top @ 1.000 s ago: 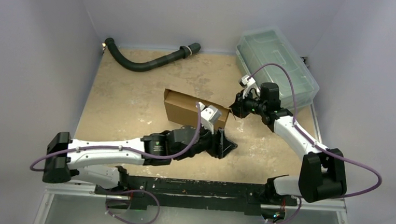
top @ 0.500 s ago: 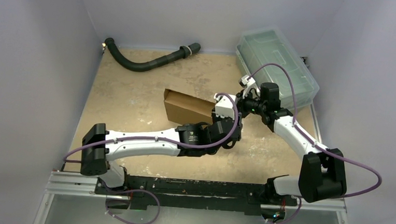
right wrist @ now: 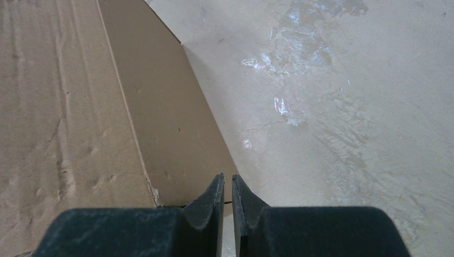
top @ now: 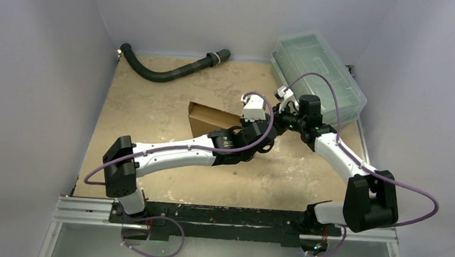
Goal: Fold the paper box
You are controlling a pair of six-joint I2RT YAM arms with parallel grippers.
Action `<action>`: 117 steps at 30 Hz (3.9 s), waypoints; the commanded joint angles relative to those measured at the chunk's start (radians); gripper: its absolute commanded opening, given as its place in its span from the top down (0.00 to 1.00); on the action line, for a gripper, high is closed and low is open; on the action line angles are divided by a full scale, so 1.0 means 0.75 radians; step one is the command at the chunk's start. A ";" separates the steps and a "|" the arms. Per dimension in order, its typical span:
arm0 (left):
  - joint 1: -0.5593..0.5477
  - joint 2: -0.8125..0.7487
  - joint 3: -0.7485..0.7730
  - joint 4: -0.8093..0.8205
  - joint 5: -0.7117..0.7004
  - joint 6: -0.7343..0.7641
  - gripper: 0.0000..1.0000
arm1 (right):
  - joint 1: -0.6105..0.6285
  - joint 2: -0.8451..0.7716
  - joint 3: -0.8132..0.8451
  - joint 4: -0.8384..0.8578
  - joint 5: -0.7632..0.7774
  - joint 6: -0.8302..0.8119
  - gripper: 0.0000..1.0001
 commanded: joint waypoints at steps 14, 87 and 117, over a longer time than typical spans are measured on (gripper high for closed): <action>0.004 0.080 0.108 0.020 0.049 -0.053 0.76 | 0.007 0.002 0.027 0.004 -0.010 -0.012 0.88; 0.133 -0.076 0.102 -0.215 0.398 0.368 1.00 | -0.029 -0.173 0.072 -0.274 -0.101 -0.582 0.50; 0.175 -0.201 -0.040 -0.170 0.574 0.429 1.00 | 0.039 -0.405 -0.453 0.496 -0.387 -0.580 0.07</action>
